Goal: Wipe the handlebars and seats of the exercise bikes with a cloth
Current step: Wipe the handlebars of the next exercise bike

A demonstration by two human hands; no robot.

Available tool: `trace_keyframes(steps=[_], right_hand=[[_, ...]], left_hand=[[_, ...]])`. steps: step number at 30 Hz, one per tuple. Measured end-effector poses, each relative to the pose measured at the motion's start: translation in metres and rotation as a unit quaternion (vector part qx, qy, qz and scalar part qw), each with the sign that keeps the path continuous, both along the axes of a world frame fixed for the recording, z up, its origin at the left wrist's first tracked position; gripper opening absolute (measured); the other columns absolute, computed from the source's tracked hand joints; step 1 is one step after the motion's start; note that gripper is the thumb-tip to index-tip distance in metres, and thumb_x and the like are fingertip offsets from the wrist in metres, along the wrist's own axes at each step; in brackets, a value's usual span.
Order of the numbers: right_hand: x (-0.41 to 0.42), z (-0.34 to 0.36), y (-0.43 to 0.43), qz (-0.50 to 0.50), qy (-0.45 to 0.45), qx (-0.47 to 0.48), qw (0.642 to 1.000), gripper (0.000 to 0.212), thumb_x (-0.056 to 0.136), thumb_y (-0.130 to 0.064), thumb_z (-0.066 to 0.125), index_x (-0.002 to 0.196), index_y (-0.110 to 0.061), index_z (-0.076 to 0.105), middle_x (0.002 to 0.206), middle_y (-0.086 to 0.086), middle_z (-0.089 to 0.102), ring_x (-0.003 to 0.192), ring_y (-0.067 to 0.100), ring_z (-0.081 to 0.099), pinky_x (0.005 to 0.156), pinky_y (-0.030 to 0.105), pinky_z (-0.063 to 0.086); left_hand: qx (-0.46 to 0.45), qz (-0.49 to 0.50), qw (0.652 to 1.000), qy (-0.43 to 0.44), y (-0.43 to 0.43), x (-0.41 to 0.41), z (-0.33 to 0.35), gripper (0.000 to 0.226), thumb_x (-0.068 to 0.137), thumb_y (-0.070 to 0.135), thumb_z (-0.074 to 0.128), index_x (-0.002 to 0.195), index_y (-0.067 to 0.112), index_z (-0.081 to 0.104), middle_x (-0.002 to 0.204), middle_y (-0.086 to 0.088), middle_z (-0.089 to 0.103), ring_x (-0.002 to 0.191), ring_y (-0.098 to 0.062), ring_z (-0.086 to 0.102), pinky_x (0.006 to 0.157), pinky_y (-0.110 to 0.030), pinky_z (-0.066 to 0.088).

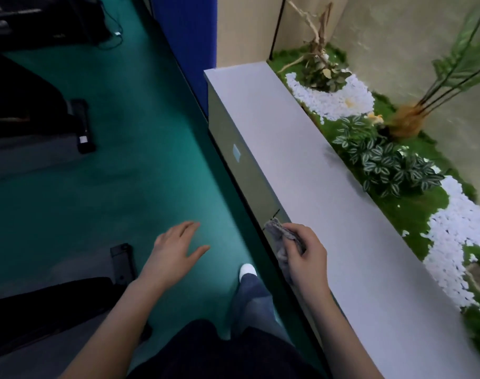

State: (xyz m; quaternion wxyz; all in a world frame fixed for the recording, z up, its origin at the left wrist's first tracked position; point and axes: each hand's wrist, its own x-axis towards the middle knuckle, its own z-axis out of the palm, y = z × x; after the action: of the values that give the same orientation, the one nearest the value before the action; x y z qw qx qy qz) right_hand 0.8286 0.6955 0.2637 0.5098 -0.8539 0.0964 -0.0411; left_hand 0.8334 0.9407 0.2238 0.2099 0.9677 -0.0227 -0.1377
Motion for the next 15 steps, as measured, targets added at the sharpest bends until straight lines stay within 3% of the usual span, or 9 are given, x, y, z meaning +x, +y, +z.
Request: trace_keyframes(steps=[2,4,7,9,15], right_hand=[[0.035,-0.003,-0.005,0.036,-0.005,-0.002,0.999,0.042,0.087,0.0,0.054,0.089,-0.041,0.061,0.086,-0.006,0.064,0.078,0.012,0.061,0.07,0.028,0.047],[0.074,-0.001,-0.015,0.065,0.024,0.039,0.997,0.04,0.088,0.0,0.053,0.087,-0.039,0.063,0.083,-0.003,0.064,0.073,0.018,0.059,0.068,0.029,0.046],[0.13,0.002,-0.029,0.098,0.032,0.054,0.993,0.037,0.088,0.002,0.053,0.087,-0.032,0.066,0.089,-0.002,0.068,0.082,0.016,0.063,0.073,0.022,0.047],[0.164,0.004,-0.034,0.113,0.044,0.073,0.99,0.028,0.087,0.003,0.054,0.09,-0.022,0.068,0.091,-0.001,0.07,0.089,0.016,0.064,0.078,0.023,0.048],[0.252,0.008,-0.011,0.149,0.065,0.104,0.981,0.024,0.087,0.005,0.053,0.089,-0.014,0.068,0.09,0.0,0.07,0.088,0.016,0.063,0.08,0.025,0.047]], left_hand=[[0.014,0.031,0.999,0.009,-0.003,0.023,-0.002,0.063,0.093,0.05,0.045,0.146,0.019,0.029,0.151,0.0,0.031,0.139,-0.016,0.027,0.112,-0.034,0.02],[0.026,0.065,0.997,0.013,-0.011,0.049,-0.001,0.064,0.094,0.052,0.042,0.147,0.02,0.026,0.152,0.001,0.029,0.139,-0.016,0.026,0.112,-0.033,0.019],[0.038,0.1,0.994,0.022,-0.023,0.085,0.002,0.066,0.094,0.054,0.04,0.148,0.021,0.023,0.154,0.001,0.025,0.141,-0.015,0.023,0.114,-0.032,0.018],[0.049,0.119,0.992,0.016,-0.028,0.106,0.003,0.067,0.094,0.055,0.039,0.149,0.022,0.021,0.155,0.002,0.022,0.142,-0.014,0.02,0.115,-0.032,0.015],[0.071,0.185,0.98,0.015,-0.018,0.15,0.005,0.069,0.093,0.058,0.035,0.149,0.022,0.02,0.158,0.001,0.016,0.145,-0.014,0.011,0.118,-0.035,0.01]])
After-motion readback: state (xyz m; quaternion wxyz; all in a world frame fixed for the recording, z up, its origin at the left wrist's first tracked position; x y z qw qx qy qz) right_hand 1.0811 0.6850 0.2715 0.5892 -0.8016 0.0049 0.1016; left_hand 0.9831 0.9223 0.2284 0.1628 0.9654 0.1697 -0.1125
